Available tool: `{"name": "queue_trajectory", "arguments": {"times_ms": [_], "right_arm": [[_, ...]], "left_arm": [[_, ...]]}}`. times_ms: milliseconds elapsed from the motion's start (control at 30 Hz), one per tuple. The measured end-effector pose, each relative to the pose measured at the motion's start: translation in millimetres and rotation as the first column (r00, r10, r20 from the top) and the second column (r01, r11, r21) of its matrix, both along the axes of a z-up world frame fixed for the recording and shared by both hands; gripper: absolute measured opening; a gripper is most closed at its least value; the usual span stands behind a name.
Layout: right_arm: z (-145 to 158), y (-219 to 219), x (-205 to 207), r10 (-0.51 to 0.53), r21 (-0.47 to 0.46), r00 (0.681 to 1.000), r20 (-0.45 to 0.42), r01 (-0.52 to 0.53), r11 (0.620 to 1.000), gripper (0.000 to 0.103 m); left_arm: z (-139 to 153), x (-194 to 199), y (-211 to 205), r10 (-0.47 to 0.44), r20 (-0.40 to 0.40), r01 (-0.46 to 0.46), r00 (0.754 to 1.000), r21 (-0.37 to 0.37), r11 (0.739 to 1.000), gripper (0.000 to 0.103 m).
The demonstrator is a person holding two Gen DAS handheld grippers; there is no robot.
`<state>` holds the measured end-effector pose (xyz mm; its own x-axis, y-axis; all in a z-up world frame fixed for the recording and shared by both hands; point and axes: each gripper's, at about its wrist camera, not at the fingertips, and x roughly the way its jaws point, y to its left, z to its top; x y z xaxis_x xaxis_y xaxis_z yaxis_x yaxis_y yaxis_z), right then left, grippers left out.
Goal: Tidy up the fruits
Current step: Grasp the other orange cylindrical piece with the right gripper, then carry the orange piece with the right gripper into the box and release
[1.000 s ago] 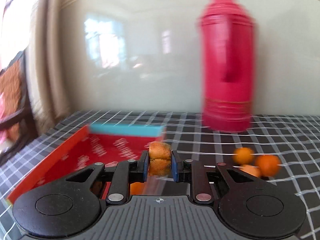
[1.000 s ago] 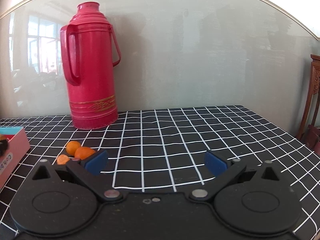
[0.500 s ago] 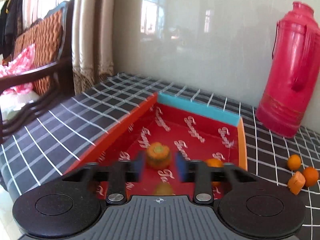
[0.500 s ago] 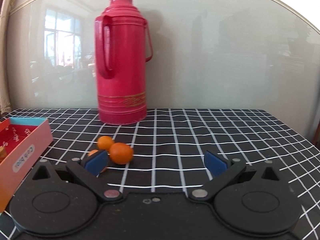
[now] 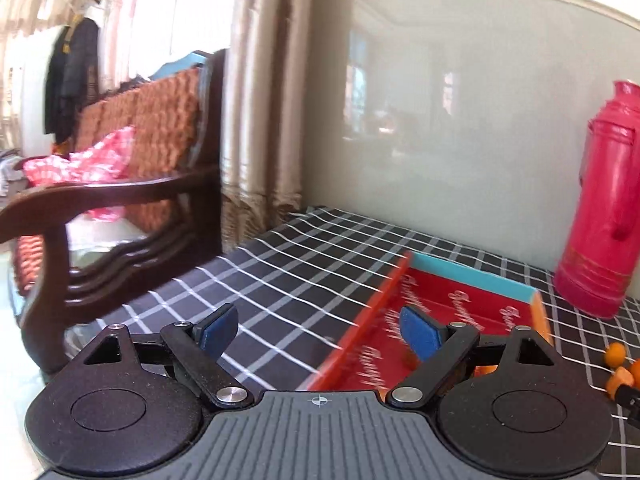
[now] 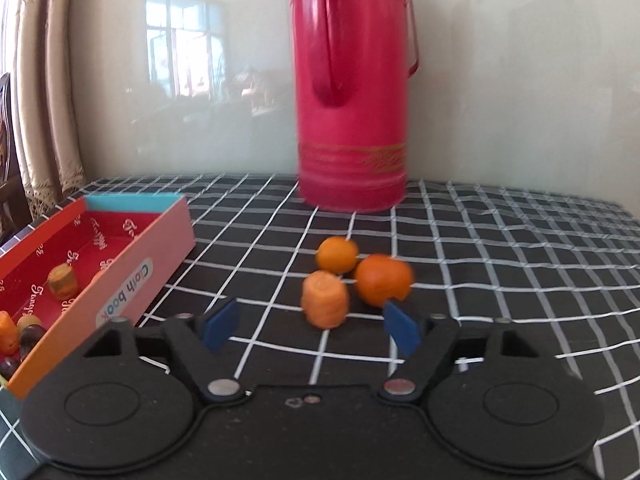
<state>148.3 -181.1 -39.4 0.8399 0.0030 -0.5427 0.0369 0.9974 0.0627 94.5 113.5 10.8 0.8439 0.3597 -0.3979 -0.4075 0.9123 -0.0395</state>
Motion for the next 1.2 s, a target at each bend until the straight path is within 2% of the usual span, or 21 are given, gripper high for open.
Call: {"name": "queue_trajectory", "arguments": {"times_ms": [33,167,267,300,433,500,667,800,900,1033,1200], "right_arm": [[-2,-2,5,-0.007,0.021,1.000,-0.018,0.008,1.000,0.063],[-10,-9,24,-0.026,0.079,0.997,-0.075,0.032,0.996,0.047],[-11,-11,33,-0.044,0.069,0.996,-0.074,0.049,0.996,0.043],[-12,-11,35,-0.043,0.060,0.996,-0.077,0.048,0.997,0.037],[-16,-14,39,-0.050,0.057,0.996,-0.072,0.054,0.997,0.027],[-16,-12,39,-0.049,0.046,0.996,-0.068,0.053,0.998,0.026],[-17,2,38,-0.050,-0.049,0.996,-0.068,0.046,0.998,0.027],[-15,3,37,-0.037,-0.019,0.997,-0.061,0.036,0.999,0.026],[-11,14,31,0.003,-0.014,0.999,-0.047,-0.003,1.000,0.026],[1,33,17,0.074,-0.008,0.997,0.013,-0.074,0.997,0.026],[22,53,1,0.209,0.026,0.971,0.115,-0.213,0.977,0.026]], "left_arm": [[0,-1,5,0.017,0.006,-0.017,1.000,0.000,1.000,0.091],[-3,-5,25,0.059,0.010,-0.058,0.998,-0.018,0.998,0.092],[-6,-7,35,0.078,0.002,-0.078,0.997,-0.022,0.997,0.092],[-6,-8,39,0.082,0.002,-0.082,0.997,-0.023,0.996,0.092],[-7,-12,48,0.109,0.013,-0.109,0.994,-0.024,0.994,0.092],[-7,-13,52,0.121,0.012,-0.121,0.993,-0.028,0.992,0.093],[-10,-15,62,0.146,0.001,-0.146,0.989,-0.033,0.989,0.093],[-11,-18,69,0.167,-0.006,-0.167,0.986,-0.034,0.985,0.093],[-13,-20,76,0.186,-0.012,-0.186,0.983,-0.045,0.981,0.093],[-15,-22,83,0.206,-0.019,-0.207,0.978,-0.067,0.976,0.093],[-16,-25,87,0.217,-0.016,-0.217,0.976,-0.062,0.974,0.093]]}}
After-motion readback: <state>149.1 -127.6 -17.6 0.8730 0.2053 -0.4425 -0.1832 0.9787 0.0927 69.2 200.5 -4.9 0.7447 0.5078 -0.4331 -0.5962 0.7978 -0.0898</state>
